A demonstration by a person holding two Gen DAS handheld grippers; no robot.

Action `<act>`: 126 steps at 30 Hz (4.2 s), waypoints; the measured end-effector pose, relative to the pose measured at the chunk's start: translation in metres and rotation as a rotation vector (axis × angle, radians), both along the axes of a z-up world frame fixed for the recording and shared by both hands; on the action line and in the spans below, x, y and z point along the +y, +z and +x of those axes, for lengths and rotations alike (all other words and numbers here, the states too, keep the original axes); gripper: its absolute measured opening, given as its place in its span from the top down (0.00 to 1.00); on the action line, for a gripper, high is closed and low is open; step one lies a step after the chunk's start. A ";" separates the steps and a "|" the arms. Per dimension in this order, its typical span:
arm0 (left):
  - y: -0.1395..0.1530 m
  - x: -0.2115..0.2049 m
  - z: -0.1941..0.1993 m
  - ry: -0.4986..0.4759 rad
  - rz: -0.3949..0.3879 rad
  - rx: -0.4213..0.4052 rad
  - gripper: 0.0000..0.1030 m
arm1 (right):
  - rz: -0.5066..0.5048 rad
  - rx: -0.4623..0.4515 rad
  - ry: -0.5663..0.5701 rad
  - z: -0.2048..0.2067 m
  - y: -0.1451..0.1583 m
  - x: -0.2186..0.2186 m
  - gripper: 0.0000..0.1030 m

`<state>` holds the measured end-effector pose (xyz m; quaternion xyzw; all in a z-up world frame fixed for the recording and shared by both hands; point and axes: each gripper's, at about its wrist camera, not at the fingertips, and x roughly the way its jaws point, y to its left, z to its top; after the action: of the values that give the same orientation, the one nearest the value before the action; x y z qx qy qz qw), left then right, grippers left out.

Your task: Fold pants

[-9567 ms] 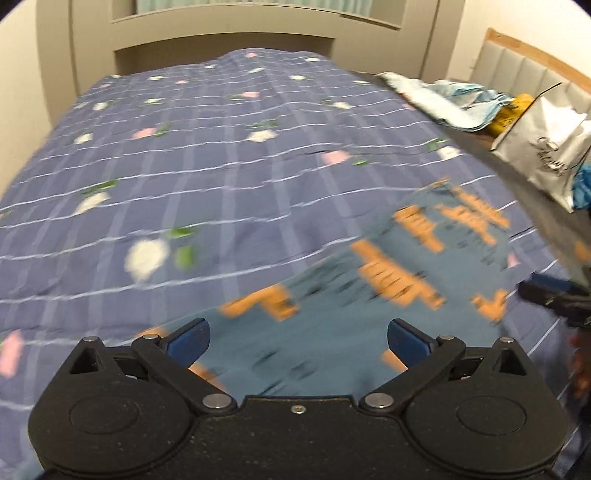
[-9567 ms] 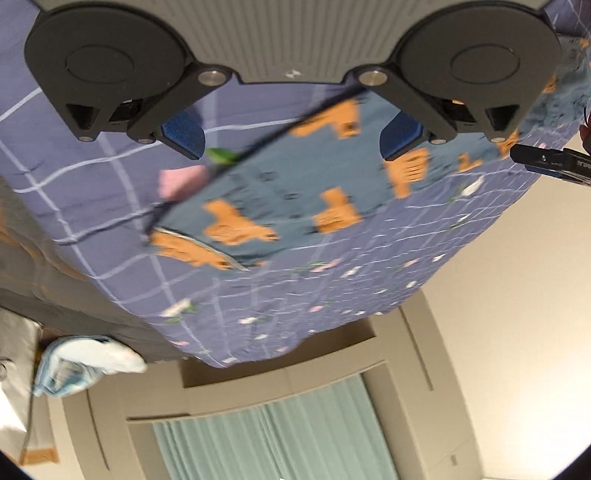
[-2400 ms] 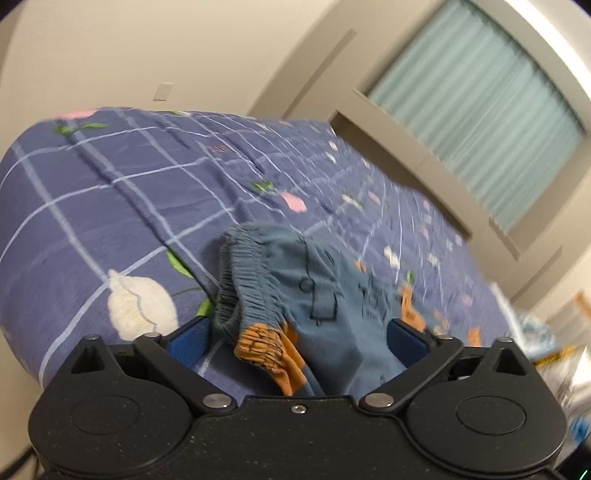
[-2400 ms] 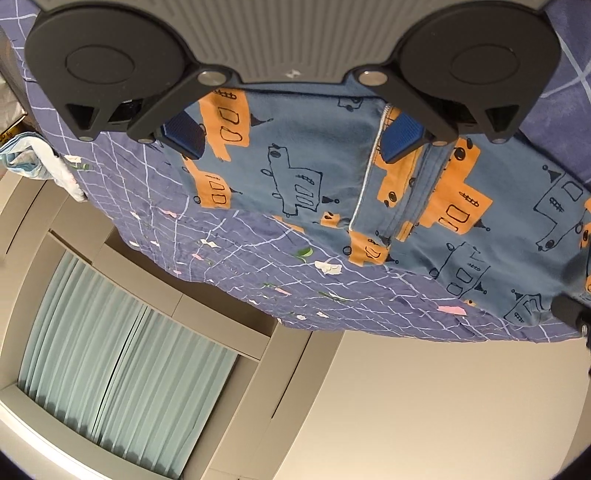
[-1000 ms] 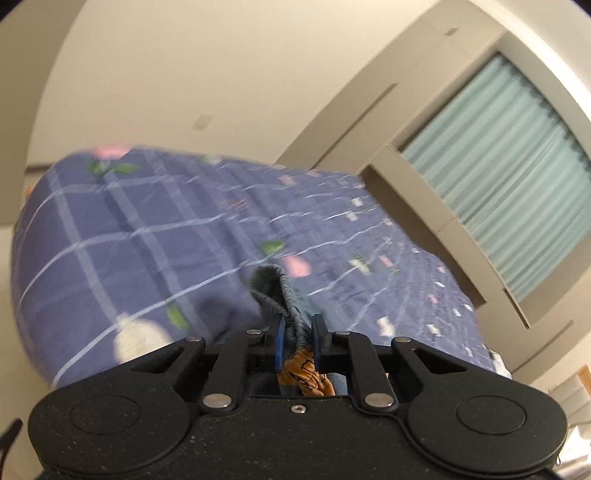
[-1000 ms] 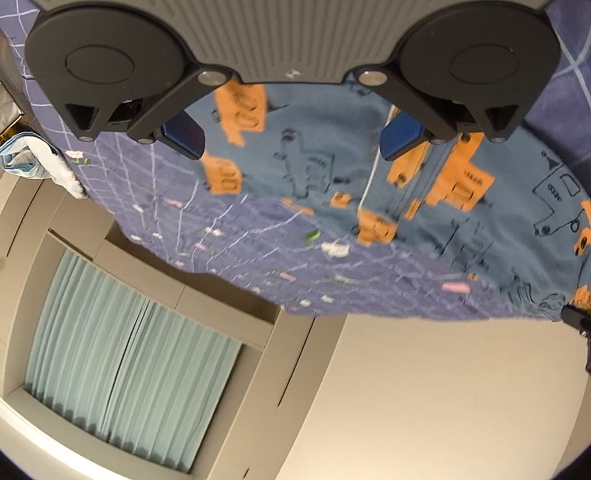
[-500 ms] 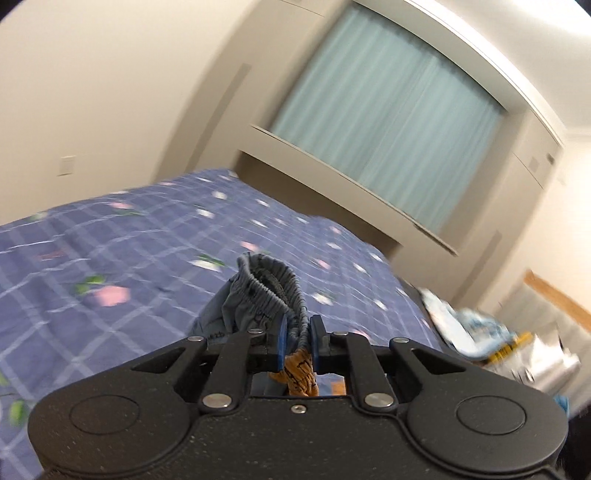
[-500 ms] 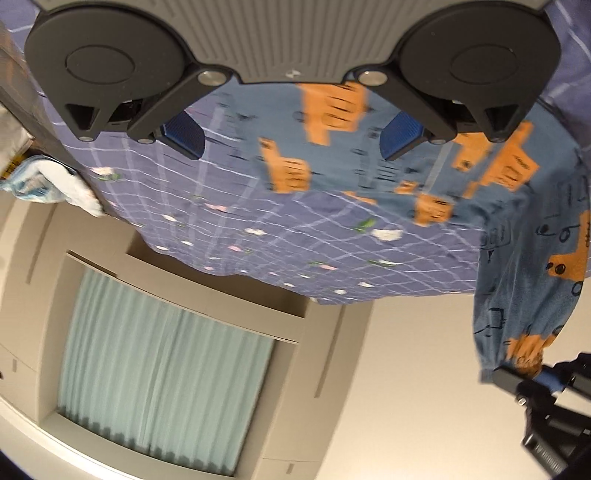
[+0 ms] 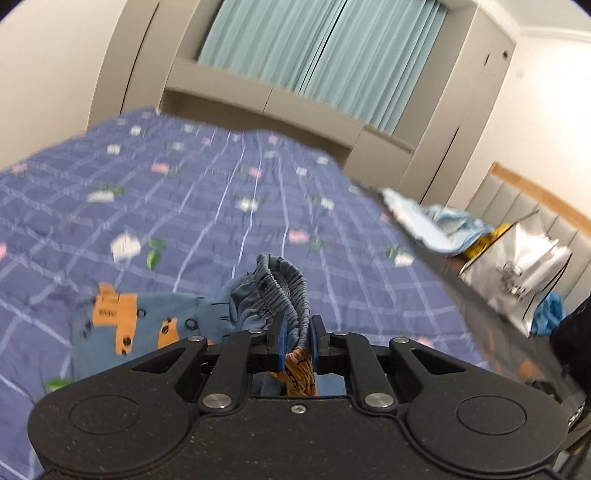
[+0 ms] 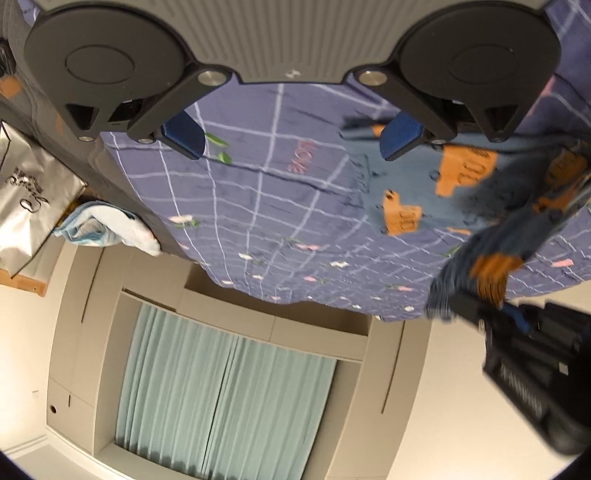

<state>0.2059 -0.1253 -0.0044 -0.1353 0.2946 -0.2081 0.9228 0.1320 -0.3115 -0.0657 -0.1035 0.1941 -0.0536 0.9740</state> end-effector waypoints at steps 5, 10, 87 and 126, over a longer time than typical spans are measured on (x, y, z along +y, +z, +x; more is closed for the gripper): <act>-0.022 -0.001 0.008 -0.024 -0.005 0.054 0.84 | 0.017 0.020 -0.029 -0.003 -0.006 -0.008 0.00; -0.013 0.004 0.000 -0.031 -0.011 0.024 0.68 | 0.025 0.031 -0.042 -0.002 -0.009 -0.011 0.00; -0.014 -0.039 -0.027 -0.306 0.363 -0.119 0.91 | 0.708 0.291 0.450 0.129 0.037 -0.056 0.86; -0.051 0.071 0.073 0.277 0.472 0.053 0.02 | 0.018 0.109 0.202 0.141 0.000 0.030 0.00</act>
<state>0.2791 -0.0543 -0.0551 0.0391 0.3378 -0.0017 0.9404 0.2732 -0.2813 -0.0655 -0.1165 0.2356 0.0525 0.9634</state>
